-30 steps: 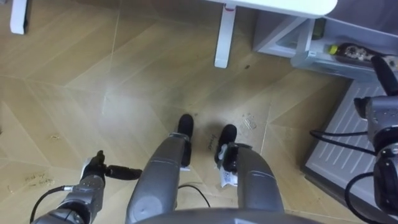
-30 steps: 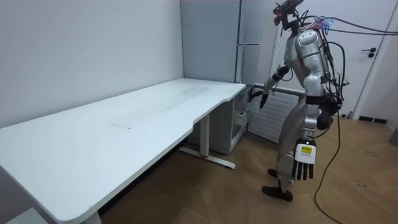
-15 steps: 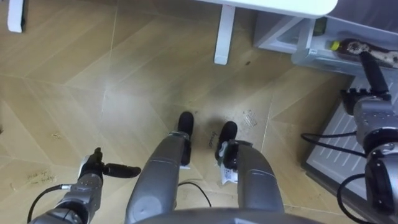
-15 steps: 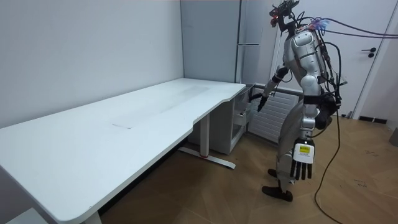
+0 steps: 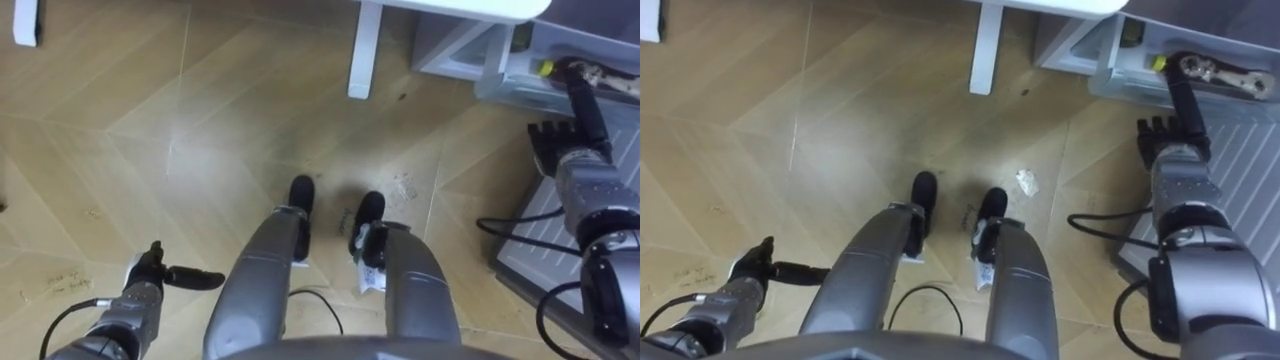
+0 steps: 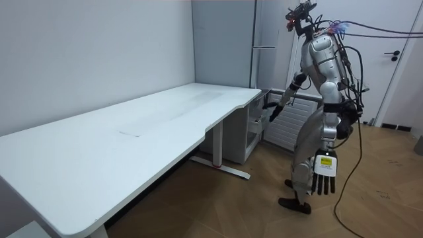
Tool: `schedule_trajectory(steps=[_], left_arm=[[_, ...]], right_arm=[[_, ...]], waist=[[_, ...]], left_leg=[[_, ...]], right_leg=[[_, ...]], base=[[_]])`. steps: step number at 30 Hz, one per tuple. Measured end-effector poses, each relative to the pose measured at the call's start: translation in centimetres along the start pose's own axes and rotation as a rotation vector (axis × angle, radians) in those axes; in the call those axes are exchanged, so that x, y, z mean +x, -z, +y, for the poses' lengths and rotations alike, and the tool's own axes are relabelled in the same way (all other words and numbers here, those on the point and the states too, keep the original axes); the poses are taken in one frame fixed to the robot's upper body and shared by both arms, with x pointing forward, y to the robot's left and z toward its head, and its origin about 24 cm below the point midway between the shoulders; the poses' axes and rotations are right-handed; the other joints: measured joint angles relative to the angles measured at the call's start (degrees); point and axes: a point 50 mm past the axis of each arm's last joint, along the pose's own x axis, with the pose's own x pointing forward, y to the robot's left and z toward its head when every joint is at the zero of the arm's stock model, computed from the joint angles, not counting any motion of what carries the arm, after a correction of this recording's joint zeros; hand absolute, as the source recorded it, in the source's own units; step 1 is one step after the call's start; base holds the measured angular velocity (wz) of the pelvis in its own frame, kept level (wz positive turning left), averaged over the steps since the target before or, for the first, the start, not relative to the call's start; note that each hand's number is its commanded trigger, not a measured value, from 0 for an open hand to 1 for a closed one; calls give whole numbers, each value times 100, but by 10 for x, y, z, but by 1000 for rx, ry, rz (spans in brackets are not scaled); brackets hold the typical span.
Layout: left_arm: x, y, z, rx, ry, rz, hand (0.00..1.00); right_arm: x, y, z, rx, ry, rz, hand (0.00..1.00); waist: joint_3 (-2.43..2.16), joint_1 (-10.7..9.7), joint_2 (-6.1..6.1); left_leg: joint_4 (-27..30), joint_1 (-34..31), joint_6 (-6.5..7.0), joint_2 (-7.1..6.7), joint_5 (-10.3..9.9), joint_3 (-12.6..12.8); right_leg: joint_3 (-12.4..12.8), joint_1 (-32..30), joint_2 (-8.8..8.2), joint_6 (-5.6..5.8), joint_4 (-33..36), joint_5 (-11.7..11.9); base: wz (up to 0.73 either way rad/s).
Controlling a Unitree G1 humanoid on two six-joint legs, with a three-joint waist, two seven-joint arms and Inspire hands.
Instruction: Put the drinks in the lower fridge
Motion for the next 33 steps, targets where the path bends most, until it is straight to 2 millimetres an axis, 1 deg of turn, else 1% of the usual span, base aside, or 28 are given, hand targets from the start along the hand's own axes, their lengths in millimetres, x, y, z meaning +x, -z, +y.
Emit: schedule_trajectory(steps=[1,2,4,5,7,8,9,10,11,12,13,15,18,22,26,28,32,33], left_arm=[[0,2,1,2,-3,9,0],[0,2,2,3,-3,14,0],[0,4,4,6,-2,29,0],[0,5,4,8,-3,32,0],[0,4,4,7,-1,31,0],[0,3,4,6,-1,30,0],[0,3,4,6,-2,30,0],[0,3,6,9,-6,35,0],[1,4,7,10,-7,38,0],[1,4,8,11,-8,41,0],[1,4,7,11,-5,40,0],[1,3,8,11,-4,38,0],[1,5,9,15,-3,49,0],[0,6,8,16,-3,52,0],[-1,8,7,17,0,47,0],[-1,9,8,1,0,41,0],[-2,14,10,-12,-5,45,0],[-3,18,12,-18,-8,48,0]], right_arm=[[0,0,2,0,-20,1,0],[0,-1,3,0,-29,1,0],[0,-2,6,-3,-56,0,0],[0,-2,7,-4,-62,0,0],[1,-4,12,-3,-90,-5,0],[1,-5,15,-3,-102,-7,0],[1,-7,20,-2,-125,-13,0],[1,-7,23,6,-133,-12,0],[1,-6,23,9,-133,-11,0],[1,-6,22,9,-133,-10,0],[1,-6,23,10,-143,-9,0],[1,-6,26,12,-167,-8,0],[1,-6,35,24,-192,-7,0],[1,-7,44,17,-214,-9,0],[1,-9,49,18,-228,-13,0],[1,-9,51,18,-232,-13,0],[1,-9,54,17,-221,-11,0],[1,-9,55,17,-214,-5,0]], waist=[[0,6,3],[0,7,7],[-7,23,25],[-9,33,29],[-15,38,34],[-15,39,34],[-16,39,33],[-16,54,33],[-17,51,33],[-20,36,25],[-20,-8,25],[-22,-45,22],[-23,-43,17],[-24,-59,1],[-24,-71,-1],[-23,-96,-2],[-26,-99,-6],[-25,-98,-6]], left_leg=[[306,-156,7,-6,-141,18],[484,-247,7,-12,-223,28],[1266,-680,1,-8,-574,62],[1460,-790,-4,-6,-653,64],[2192,-1213,0,-13,-945,135],[2353,-1319,2,-13,-1002,157],[2670,-1497,3,-9,-1108,180],[2995,-1632,-15,-6,-1237,184],[3130,-1681,-22,-4,-1286,181],[3359,-1774,-30,-9,-1367,176],[3536,-1867,-47,-14,-1409,168],[3745,-2041,-69,-6,-1442,165],[4088,-2277,-101,0,-1488,160],[4360,-2509,-92,16,-1497,152],[4453,-2613,-92,7,-1497,184],[4468,-2640,-103,1,-1491,191],[4472,-2616,-110,0,-1486,201],[4467,-2576,-138,1,-1471,207]], right_leg=[[18,-174,-42,-8,318,-139],[22,-270,-72,-12,514,-228],[126,-699,-97,-8,1263,-590],[140,-804,-100,-20,1446,-666],[158,-1233,-200,-65,2212,-1003],[176,-1344,-218,-75,2390,-1077],[183,-1527,-279,-117,2736,-1209],[207,-1644,-282,-148,3042,-1333],[202,-1682,-297,-159,3169,-1391],[207,-1767,-326,-180,3412,-1498],[207,-1853,-376,-188,3614,-1586],[228,-2018,-371,-182,3831,-1632],[233,-2257,-401,-214,4163,-1715],[278,-2505,-448,-229,4468,-1724],[311,-2636,-481,-230,4584,-1724],[282,-2645,-544,-235,4613,-1725],[278,-2627,-565,-238,4621,-1727],[275,-2589,-573,-245,4614,-1731]], base=[[-4],[0],[0],[0],[7],[11],[3],[0],[3],[13],[16],[6],[-5],[1],[1],[7],[0],[-5]])
